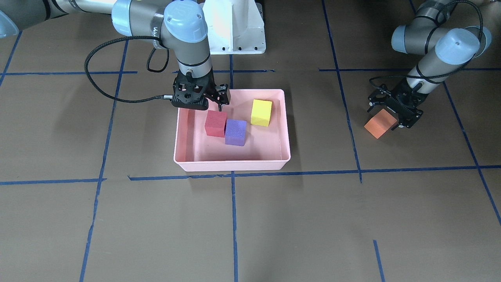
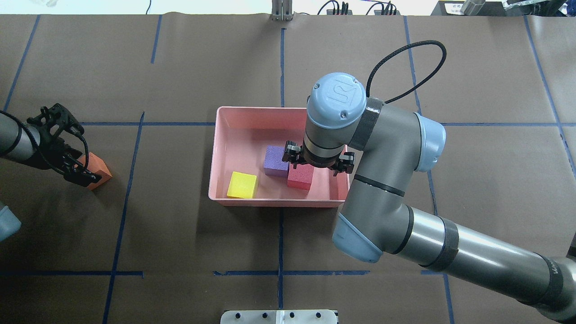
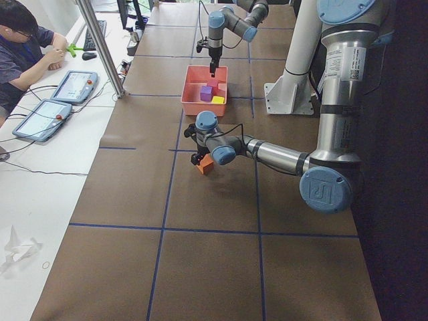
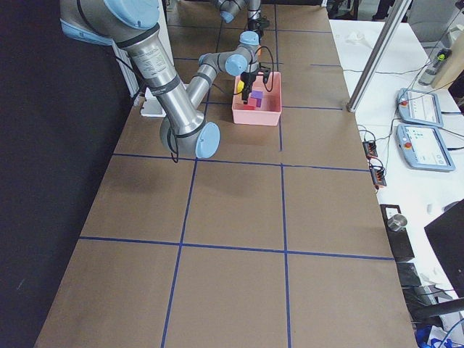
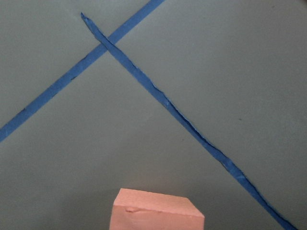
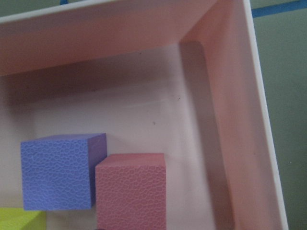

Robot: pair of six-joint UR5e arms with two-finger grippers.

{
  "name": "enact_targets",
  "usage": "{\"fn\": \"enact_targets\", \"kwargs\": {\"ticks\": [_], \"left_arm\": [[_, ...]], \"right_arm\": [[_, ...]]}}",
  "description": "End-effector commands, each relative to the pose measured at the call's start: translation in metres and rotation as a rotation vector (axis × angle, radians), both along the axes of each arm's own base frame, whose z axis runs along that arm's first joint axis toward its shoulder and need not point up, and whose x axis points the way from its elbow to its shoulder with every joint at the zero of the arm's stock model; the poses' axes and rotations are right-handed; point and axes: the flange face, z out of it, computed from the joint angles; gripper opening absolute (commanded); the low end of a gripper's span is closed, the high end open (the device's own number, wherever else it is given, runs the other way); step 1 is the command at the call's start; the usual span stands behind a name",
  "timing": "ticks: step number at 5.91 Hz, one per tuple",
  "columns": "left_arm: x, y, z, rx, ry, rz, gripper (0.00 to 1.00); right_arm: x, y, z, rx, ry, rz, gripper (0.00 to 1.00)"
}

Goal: Place blocks into pink bin with both arms
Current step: 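Grasp the orange cube with the left gripper while the right gripper holds over the bin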

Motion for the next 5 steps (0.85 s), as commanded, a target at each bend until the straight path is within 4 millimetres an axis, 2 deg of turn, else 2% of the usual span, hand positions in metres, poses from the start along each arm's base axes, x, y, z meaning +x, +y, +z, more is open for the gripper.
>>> {"fn": "enact_targets", "kwargs": {"ticks": [1,3,4,5], "left_arm": [[0.004,-0.001,0.008,-0.012,-0.012,0.001,1.00],[0.010,-0.005,0.021,-0.035,-0.032,0.002,1.00],[0.011,-0.005,0.020,-0.039,-0.032,0.005,0.80],[0.015,-0.009,0.015,-0.051,-0.041,0.006,0.54]], "right_arm": [[0.000,0.000,0.001,-0.002,0.002,0.001,1.00],[0.000,0.000,0.007,-0.005,0.008,-0.002,1.00],[0.000,0.000,0.007,-0.005,0.008,-0.002,1.00],[0.000,0.001,0.010,-0.006,0.011,-0.002,1.00]]}}
